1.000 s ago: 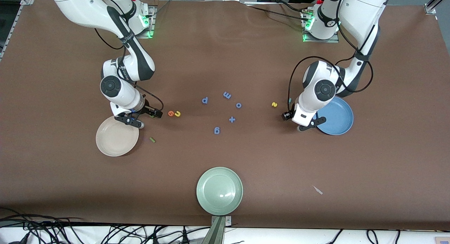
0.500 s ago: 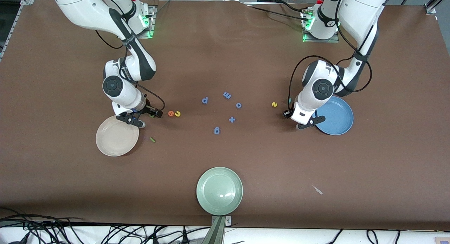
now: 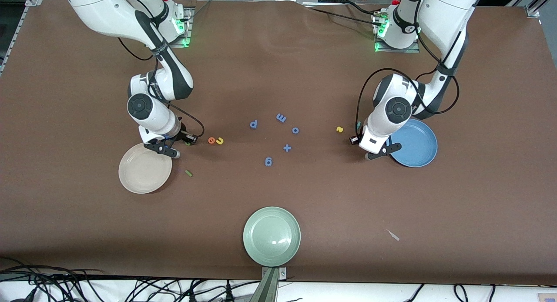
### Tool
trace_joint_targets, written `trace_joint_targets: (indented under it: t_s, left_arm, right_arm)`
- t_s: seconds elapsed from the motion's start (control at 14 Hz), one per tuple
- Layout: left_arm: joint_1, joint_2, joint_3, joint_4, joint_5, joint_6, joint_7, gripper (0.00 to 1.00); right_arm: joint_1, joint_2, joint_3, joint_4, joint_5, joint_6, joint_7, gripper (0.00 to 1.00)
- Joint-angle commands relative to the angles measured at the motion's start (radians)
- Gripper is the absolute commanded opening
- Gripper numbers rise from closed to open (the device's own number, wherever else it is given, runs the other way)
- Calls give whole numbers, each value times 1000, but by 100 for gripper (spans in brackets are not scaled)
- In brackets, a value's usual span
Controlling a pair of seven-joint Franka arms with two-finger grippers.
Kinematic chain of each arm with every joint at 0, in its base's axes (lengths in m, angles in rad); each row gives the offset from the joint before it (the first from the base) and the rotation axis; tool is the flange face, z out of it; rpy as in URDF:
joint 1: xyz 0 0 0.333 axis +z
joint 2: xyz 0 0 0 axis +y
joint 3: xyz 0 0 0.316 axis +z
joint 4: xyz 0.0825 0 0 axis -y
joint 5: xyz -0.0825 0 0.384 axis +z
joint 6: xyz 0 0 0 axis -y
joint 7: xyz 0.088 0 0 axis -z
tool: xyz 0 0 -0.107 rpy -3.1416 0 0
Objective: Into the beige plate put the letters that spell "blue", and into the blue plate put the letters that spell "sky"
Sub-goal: 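Grasp the green p with the right gripper while the left gripper grasps the yellow K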
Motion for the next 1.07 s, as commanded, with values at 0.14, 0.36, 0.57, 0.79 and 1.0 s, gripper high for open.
trace_joint_targets:
  t_s: [0.14,0.36,0.57,0.79,1.0]
  left_arm:
    - [1,-75,1,-7,22,-24,-44,0]
    - [61,-128,2,7,22,-112,4,0]
    - [199,-141,1,7,22,-162,176,0]
    - [286,-126,1,-1,22,-163,299,0]
    - [313,-123,2,-13,22,-163,334,0]
  right_arm:
    - [1,-18,0,51,-19,-81,-7,0]
    - [-11,-18,-23,244,-110,-370,-41,0]
    - [-59,-9,-73,274,-116,-387,-238,0]
    - [-134,11,-76,271,-110,-351,-345,19]
    - [-136,11,-72,271,-105,-354,-336,48]
